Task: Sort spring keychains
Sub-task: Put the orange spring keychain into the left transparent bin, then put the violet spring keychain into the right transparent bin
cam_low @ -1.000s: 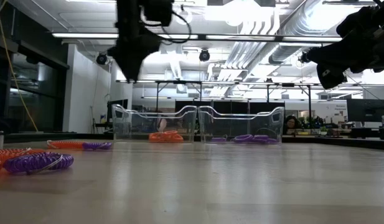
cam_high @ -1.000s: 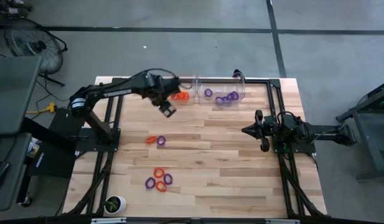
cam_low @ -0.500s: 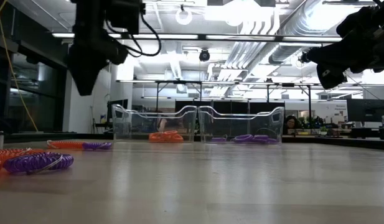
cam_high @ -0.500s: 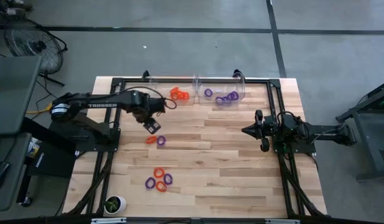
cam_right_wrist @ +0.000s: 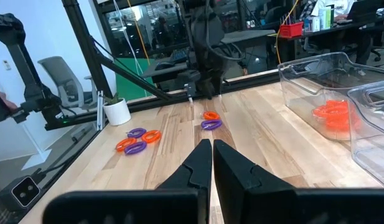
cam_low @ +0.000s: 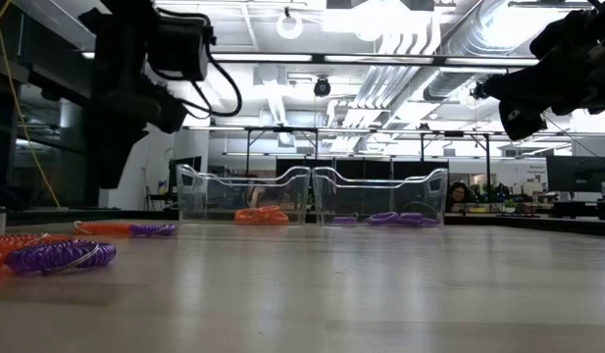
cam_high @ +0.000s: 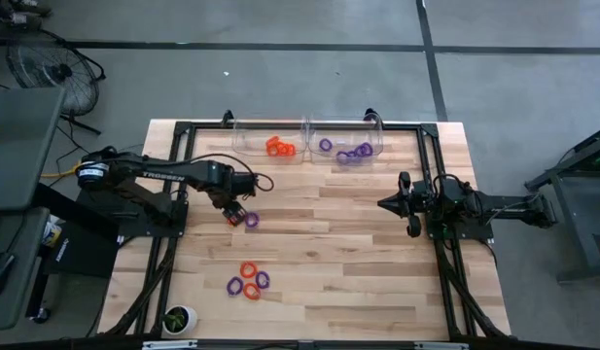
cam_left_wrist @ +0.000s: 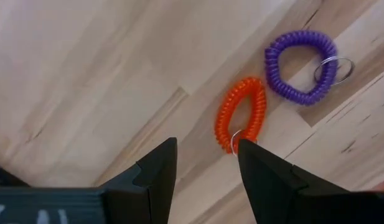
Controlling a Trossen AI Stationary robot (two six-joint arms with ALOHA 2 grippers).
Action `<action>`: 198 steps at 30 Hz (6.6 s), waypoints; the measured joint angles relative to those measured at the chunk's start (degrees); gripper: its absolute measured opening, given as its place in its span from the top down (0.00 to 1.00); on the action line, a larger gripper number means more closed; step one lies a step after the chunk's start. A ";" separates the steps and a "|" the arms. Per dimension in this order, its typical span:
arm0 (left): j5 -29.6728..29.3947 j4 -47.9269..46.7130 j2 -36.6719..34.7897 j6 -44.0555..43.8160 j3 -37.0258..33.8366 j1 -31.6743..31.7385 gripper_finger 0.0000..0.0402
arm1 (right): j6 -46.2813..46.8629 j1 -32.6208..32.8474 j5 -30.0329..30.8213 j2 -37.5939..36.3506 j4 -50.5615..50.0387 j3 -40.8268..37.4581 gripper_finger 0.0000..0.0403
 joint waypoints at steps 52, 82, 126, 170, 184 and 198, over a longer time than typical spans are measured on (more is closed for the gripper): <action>-1.35 11.74 1.01 2.20 -7.34 -3.12 0.58 | 0.00 0.02 -0.01 0.00 0.00 -0.01 0.97; -0.48 14.81 9.50 3.72 -7.02 -3.09 0.58 | 0.01 0.00 -0.01 0.00 0.00 0.00 0.97; -0.17 6.64 7.33 5.25 2.22 -3.09 0.99 | 0.00 0.01 -0.01 0.00 0.01 -0.01 0.97; -7.21 13.55 13.98 15.12 24.85 27.46 0.99 | 0.00 0.02 -0.01 -0.02 0.00 0.00 0.97; -6.60 15.41 16.87 17.20 24.85 29.22 0.67 | 0.00 0.00 -0.01 0.00 0.00 -0.01 0.97; -5.80 9.66 13.54 21.86 24.87 25.09 0.61 | 0.00 0.00 0.01 0.00 0.01 -0.01 0.97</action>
